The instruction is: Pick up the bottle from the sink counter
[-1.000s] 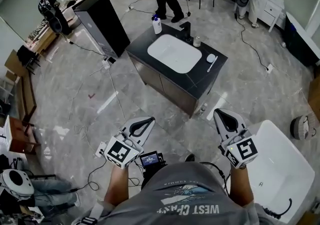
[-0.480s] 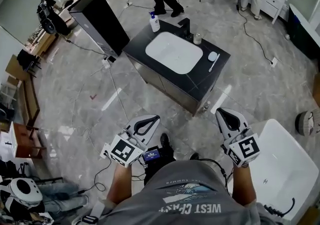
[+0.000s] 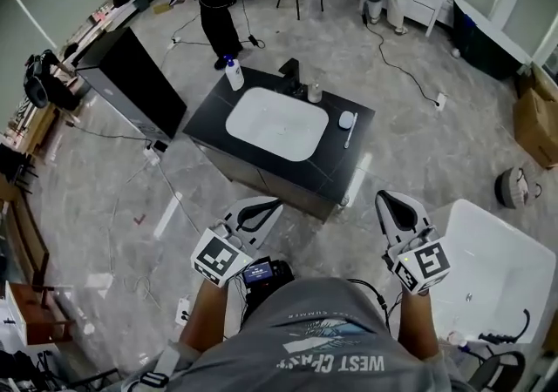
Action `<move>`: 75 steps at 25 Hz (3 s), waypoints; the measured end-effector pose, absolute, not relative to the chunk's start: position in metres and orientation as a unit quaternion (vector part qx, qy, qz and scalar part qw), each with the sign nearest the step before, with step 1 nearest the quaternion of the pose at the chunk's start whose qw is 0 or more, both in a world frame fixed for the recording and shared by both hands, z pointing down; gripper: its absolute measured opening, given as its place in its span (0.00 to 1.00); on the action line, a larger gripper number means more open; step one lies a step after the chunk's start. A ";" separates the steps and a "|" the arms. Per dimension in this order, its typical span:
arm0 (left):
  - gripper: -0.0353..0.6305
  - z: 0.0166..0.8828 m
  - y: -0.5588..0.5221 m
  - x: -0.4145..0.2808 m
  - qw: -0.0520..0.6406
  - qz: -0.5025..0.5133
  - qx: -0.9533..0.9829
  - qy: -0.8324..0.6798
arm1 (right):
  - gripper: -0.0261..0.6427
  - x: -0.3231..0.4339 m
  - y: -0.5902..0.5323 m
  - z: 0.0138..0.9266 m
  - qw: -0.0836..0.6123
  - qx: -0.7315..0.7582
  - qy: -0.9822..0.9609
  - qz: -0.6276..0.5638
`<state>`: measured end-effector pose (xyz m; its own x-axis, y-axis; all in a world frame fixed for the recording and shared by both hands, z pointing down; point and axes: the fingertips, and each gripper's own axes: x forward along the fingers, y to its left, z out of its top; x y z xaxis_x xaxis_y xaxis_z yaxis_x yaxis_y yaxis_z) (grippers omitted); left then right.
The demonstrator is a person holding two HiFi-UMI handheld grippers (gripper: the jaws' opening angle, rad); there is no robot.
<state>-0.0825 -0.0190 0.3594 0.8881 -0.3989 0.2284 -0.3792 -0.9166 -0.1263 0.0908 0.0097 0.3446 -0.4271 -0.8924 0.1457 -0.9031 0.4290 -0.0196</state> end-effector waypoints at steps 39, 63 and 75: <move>0.06 0.367 -0.155 -0.043 -0.005 -0.149 -0.936 0.318 | 0.04 0.129 -0.193 0.347 0.055 0.415 -0.907 0.053; 0.06 0.376 -0.257 -0.005 0.017 -0.157 -0.956 0.249 | 0.04 0.170 -0.255 0.372 0.054 0.475 -0.875 0.075; 0.06 0.400 -0.337 -0.011 -0.006 -0.122 -0.979 0.161 | 0.04 0.146 -0.294 0.376 0.098 0.545 -0.829 0.081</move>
<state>-0.0107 -0.3368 0.3995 0.9183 -0.3144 0.2405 -0.3175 -0.9479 -0.0268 0.1461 -0.2942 0.3757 -0.3876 -0.8872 0.2504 -0.9188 0.3939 -0.0267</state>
